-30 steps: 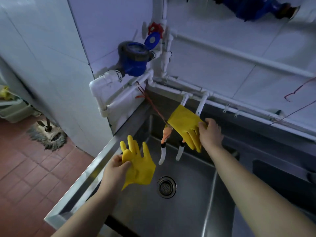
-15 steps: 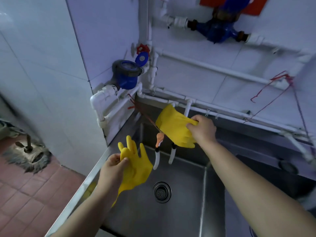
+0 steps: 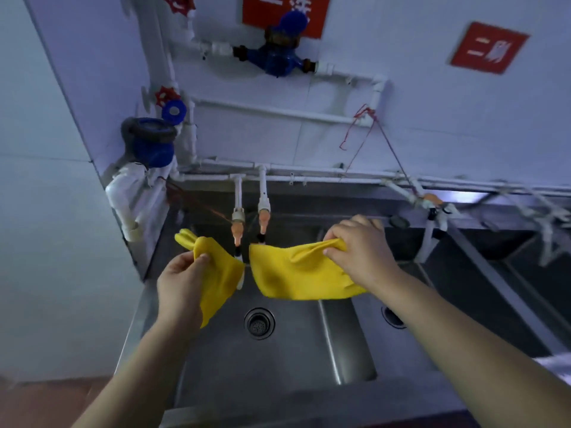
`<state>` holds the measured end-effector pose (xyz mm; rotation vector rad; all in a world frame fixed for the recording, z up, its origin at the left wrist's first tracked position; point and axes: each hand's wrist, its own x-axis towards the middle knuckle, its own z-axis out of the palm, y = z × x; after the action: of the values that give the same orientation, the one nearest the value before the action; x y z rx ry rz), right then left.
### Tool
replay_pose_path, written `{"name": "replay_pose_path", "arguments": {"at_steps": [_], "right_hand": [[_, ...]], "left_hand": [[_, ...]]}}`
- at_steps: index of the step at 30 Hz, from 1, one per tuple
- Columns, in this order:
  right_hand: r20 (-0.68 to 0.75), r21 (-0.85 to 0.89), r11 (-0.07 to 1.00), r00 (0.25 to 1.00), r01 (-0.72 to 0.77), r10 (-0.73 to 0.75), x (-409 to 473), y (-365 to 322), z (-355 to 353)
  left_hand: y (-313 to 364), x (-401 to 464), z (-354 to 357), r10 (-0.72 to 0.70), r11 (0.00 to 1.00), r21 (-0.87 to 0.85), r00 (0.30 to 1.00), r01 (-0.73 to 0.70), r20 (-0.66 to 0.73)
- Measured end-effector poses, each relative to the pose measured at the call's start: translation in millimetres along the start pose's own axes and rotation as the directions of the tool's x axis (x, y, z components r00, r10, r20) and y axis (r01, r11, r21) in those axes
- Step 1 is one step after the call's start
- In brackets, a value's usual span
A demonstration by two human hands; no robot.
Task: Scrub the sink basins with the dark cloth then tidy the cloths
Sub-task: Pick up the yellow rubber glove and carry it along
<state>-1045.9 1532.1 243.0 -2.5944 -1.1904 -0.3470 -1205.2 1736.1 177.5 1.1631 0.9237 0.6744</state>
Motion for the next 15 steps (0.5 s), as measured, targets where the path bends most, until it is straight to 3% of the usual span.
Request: {"name": "replay_pose_path", "arguments": {"at_steps": [3,6,10,15], "right_hand": [[0.105,-0.022,1.0,0.994,-0.005,0.007,-37,7,-16],[0.178,-0.034,0.999,0.984,-0.002,0.008,-74,19,-29],[0.165,-0.031,0.997,0.983,-0.073,0.077,-118,44,-37],[0.099,-0.027,0.974,0.969,-0.226,0.227,-168,87,-46]], "left_hand": [[-10,-15,27,-0.014,1.0,0.015,0.99,0.012,0.142],[-26,-42,67,-0.006,0.99,0.133,0.931,-0.046,0.365],[-49,-95,121,-0.061,0.971,0.211,0.735,-0.113,0.675],[-78,-155,172,-0.17,0.971,0.231,0.514,-0.057,0.841]]}}
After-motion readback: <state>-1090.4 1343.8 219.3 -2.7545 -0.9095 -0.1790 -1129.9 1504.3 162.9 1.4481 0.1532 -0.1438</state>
